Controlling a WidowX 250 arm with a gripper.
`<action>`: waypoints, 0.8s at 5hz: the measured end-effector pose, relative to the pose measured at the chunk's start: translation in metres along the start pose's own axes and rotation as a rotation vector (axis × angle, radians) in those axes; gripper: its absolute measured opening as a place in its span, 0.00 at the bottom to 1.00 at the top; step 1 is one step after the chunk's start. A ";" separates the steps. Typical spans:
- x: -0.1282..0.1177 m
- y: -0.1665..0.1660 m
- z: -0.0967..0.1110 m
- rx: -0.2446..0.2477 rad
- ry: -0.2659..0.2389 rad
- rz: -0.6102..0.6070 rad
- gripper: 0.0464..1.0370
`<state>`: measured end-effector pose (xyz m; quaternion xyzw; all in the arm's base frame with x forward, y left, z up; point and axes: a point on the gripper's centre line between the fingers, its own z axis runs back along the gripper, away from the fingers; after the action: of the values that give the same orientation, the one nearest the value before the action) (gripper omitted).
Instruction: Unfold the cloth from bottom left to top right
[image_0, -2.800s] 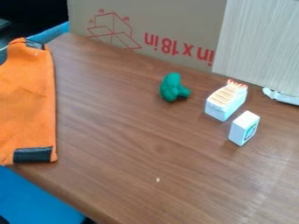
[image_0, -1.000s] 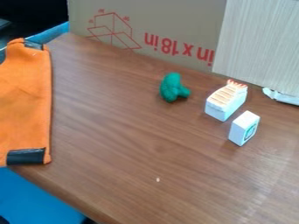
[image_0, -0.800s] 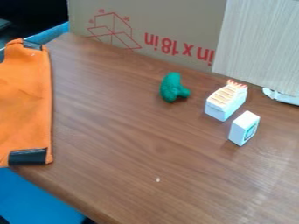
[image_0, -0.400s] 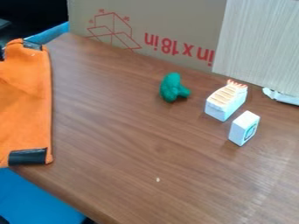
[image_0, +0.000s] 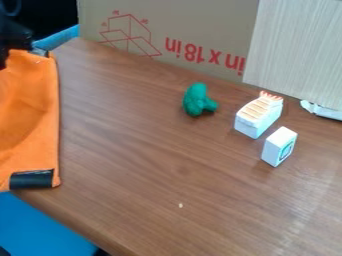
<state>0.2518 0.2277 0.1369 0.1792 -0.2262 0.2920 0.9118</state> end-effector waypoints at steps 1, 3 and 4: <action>0.010 -0.021 0.012 -0.003 0.008 0.012 0.00; 0.035 -0.058 0.043 -0.033 0.042 0.030 0.00; 0.048 -0.074 0.052 -0.047 0.061 0.032 0.00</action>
<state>0.3159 0.1688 0.1906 0.1451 -0.2077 0.3067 0.9175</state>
